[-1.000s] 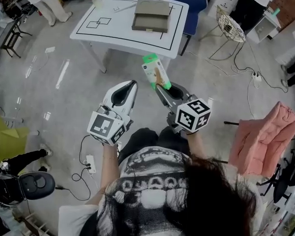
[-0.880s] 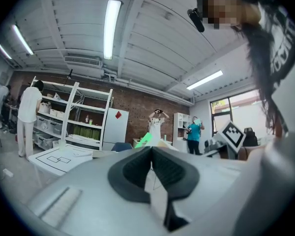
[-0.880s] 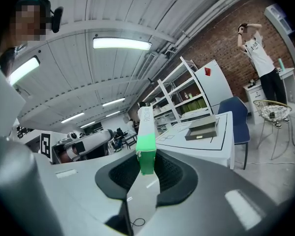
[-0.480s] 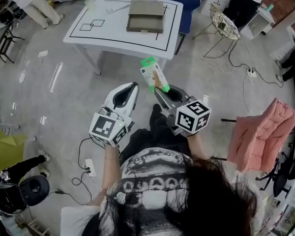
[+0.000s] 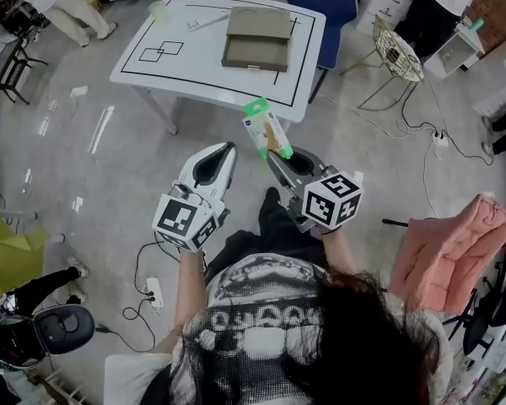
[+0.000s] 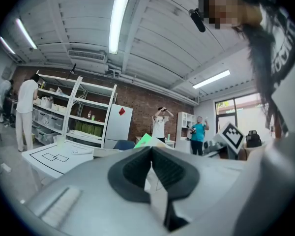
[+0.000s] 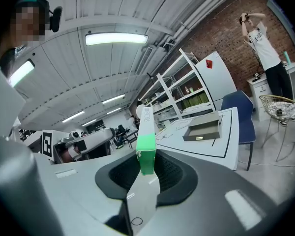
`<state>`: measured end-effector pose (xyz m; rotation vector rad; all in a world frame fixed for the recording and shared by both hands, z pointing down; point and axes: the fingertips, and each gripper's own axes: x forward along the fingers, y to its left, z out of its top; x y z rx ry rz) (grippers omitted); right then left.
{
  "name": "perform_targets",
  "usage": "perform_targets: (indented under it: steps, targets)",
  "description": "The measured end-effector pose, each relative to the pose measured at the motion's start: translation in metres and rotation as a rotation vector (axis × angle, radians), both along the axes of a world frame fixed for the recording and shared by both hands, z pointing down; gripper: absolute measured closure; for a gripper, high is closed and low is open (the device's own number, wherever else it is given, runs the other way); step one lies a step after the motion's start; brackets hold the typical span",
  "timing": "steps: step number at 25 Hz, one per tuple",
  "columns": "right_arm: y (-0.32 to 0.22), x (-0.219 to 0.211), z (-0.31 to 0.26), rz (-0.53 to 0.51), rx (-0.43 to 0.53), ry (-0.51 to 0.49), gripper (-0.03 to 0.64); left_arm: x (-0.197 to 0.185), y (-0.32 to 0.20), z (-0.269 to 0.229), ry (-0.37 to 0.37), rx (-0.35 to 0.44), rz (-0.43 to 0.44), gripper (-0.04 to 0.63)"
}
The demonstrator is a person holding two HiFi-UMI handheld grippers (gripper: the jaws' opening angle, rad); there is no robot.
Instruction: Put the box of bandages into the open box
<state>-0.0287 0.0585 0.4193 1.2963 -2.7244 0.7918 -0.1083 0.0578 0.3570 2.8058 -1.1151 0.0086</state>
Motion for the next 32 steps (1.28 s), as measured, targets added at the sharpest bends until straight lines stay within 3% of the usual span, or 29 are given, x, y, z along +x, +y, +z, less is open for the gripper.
perform_targets:
  steps: [8,17,32]
  targets:
    - [-0.081,0.035,0.005,-0.033,-0.023,0.007,0.529,0.037,-0.086,-0.005,0.004,0.000,-0.022,0.595]
    - [-0.145,0.074,0.014,-0.071,-0.052,-0.009,0.529,0.081,-0.150,-0.003,-0.021,-0.009,-0.047,0.595]
    - [-0.198,0.115,0.030,-0.132,-0.085,-0.036,0.529,0.121,-0.202,0.004,-0.049,-0.019,-0.136,0.595]
